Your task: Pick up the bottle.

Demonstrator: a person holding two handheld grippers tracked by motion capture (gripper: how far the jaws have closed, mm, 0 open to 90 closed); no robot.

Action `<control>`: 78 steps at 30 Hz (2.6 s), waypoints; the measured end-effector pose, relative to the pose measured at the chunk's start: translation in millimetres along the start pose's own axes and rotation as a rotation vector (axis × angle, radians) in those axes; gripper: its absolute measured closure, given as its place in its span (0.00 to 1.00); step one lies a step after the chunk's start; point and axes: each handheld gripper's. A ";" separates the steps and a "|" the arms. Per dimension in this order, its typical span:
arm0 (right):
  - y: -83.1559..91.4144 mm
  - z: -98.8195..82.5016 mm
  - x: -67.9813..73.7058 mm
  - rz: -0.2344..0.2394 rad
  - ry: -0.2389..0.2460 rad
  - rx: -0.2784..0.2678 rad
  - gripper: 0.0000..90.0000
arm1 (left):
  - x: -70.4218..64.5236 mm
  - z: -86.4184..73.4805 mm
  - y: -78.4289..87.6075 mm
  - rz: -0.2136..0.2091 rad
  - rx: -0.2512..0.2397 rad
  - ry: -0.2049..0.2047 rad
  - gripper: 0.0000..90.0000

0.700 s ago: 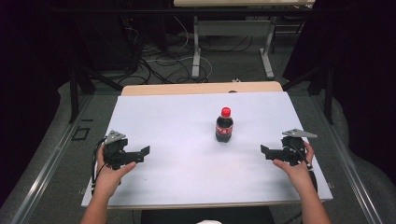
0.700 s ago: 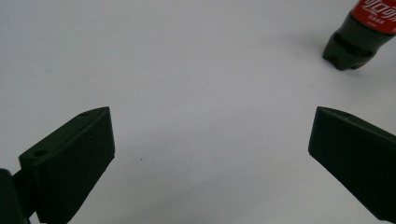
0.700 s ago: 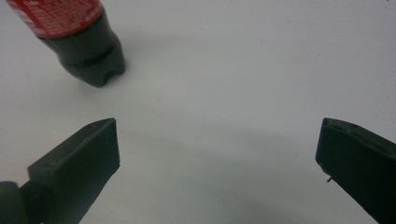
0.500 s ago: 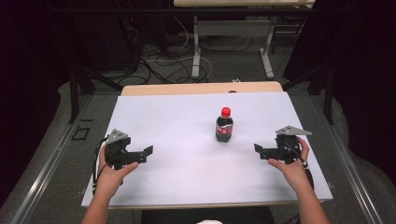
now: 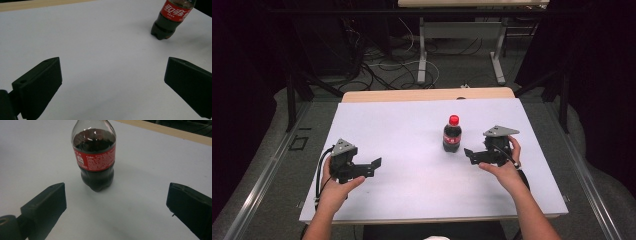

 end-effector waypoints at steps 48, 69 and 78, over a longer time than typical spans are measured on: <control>-77.6 25.6 8.7 0.056 0.048 -0.021 0.30 | 5.0 -6.7 -9.3 0.013 0.041 0.017 0.02; -78.8 25.1 8.3 0.067 0.052 -0.034 0.33 | 6.3 -7.9 -11.5 0.021 0.064 -0.001 0.02; -74.9 26.3 11.0 0.079 0.065 -0.020 0.34 | 8.0 -9.0 -11.6 0.026 0.068 -0.001 0.02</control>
Point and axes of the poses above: each handheld gripper's, and its own axes: y roughly backward along the jaws, z roughly out of its top, x roughly to its left, and after that the axes turned 13 degrees about y, right-handed
